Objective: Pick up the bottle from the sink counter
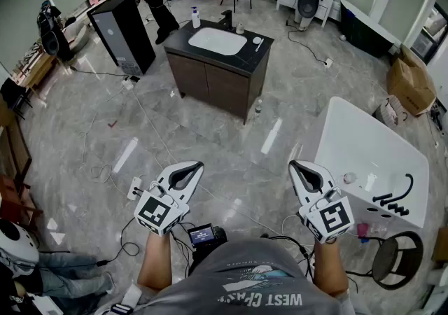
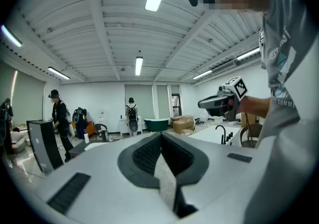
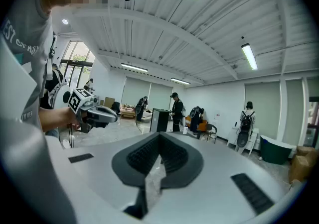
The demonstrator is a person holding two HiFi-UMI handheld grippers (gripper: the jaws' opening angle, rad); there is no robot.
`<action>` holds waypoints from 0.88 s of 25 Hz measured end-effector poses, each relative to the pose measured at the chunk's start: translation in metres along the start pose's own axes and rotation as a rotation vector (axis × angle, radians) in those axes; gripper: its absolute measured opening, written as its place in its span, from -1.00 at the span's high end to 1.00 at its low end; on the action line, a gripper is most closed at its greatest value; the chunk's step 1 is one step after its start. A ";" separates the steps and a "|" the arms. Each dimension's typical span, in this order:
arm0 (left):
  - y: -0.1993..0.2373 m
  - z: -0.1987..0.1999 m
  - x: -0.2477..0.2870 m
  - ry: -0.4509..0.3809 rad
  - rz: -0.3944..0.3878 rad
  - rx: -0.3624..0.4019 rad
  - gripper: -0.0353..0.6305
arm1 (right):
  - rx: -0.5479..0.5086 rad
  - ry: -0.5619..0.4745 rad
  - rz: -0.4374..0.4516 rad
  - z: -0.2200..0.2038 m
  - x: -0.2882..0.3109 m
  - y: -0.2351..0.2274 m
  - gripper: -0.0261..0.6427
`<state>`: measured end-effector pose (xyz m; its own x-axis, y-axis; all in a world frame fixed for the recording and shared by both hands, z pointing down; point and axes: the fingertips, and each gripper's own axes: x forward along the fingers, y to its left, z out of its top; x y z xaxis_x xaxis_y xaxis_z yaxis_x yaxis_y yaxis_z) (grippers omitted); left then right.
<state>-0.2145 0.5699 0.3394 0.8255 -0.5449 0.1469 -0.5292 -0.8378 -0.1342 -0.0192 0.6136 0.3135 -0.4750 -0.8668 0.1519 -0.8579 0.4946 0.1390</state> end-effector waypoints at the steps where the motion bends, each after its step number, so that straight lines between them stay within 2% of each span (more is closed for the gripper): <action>1: 0.002 0.000 0.001 -0.005 -0.002 0.001 0.88 | 0.000 0.000 -0.001 0.000 0.002 0.000 0.92; 22: 0.038 -0.014 -0.010 -0.011 -0.061 0.000 0.88 | 0.045 -0.007 -0.071 0.009 0.035 0.017 0.92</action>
<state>-0.2456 0.5428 0.3469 0.8583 -0.4925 0.1443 -0.4778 -0.8694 -0.1257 -0.0521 0.5909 0.3120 -0.4136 -0.9002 0.1364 -0.8975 0.4283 0.1055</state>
